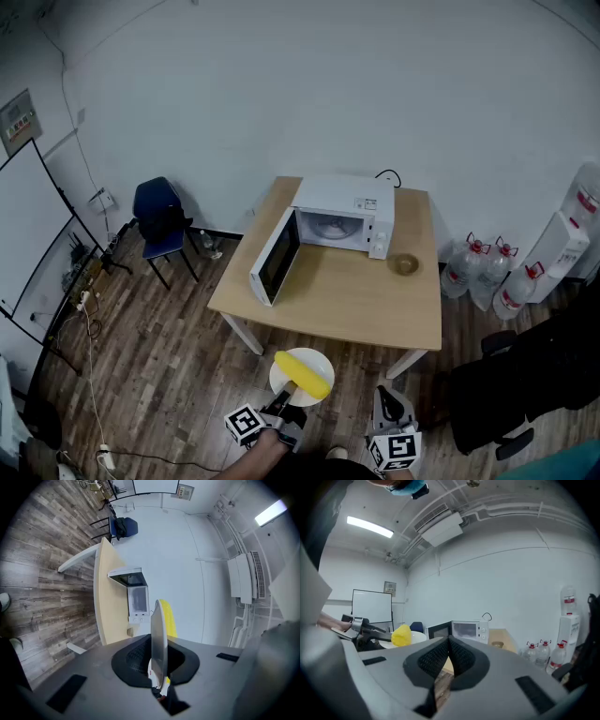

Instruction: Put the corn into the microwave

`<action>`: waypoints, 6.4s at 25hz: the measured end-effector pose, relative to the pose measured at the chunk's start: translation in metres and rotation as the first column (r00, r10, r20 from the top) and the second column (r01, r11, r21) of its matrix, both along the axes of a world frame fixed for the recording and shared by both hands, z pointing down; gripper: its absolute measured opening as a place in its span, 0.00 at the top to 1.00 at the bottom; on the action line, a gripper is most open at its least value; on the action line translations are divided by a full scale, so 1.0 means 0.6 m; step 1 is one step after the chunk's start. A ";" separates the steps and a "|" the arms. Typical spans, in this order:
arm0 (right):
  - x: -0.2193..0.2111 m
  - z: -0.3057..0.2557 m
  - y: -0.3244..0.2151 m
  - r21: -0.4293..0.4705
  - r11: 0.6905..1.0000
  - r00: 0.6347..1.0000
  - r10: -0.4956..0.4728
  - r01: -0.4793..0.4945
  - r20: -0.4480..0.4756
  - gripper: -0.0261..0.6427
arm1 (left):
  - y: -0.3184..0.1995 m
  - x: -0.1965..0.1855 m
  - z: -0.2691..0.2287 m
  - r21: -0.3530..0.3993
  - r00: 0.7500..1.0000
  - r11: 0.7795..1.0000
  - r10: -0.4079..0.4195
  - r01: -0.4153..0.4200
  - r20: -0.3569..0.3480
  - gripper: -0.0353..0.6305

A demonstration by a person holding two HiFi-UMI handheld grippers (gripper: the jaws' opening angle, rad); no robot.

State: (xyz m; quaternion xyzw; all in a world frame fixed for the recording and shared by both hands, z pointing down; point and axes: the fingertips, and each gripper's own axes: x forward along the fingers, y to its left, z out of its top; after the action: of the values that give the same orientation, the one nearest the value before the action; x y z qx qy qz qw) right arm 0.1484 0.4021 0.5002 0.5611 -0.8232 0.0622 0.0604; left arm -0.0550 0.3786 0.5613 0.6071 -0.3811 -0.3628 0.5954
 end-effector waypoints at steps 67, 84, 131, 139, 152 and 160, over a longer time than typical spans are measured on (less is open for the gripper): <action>-0.043 0.111 -0.703 -0.143 0.986 0.997 0.079 -0.080 -0.017 0.87 | -0.718 0.085 0.154 -0.041 0.985 0.984 0.172 -0.172 0.003 0.92; -0.028 0.182 -0.828 -0.192 0.977 0.996 0.093 -0.090 0.003 0.87 | -0.925 0.094 0.249 -0.015 0.999 1.000 0.020 -0.020 -0.029 0.92; -0.039 0.258 -0.917 -0.158 0.984 0.991 0.062 -0.081 -0.122 0.87 | -1.037 0.097 0.373 -0.163 0.994 0.981 -0.097 0.105 0.054 0.91; -0.037 0.259 -0.896 -0.189 0.979 0.992 0.061 -0.081 -0.108 0.87 | -1.046 0.103 0.374 -0.167 0.993 0.980 -0.098 0.107 0.063 0.91; -0.038 0.257 -0.881 -0.221 0.972 0.995 0.070 -0.083 -0.066 0.87 | -1.000 0.082 0.373 -0.186 0.995 0.978 -0.090 0.098 0.051 0.67; -0.043 0.258 -0.866 -0.220 0.972 0.995 0.067 -0.080 -0.068 0.87 | -0.949 0.075 0.370 -0.225 0.989 0.971 -0.048 0.079 0.139 0.68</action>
State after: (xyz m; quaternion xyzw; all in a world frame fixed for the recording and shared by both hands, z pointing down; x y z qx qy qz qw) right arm 0.1227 -0.1172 0.6547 0.5825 -0.7876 0.1392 0.1452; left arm -0.0102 -0.1908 0.7830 0.5441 -0.4785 -0.2942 0.6233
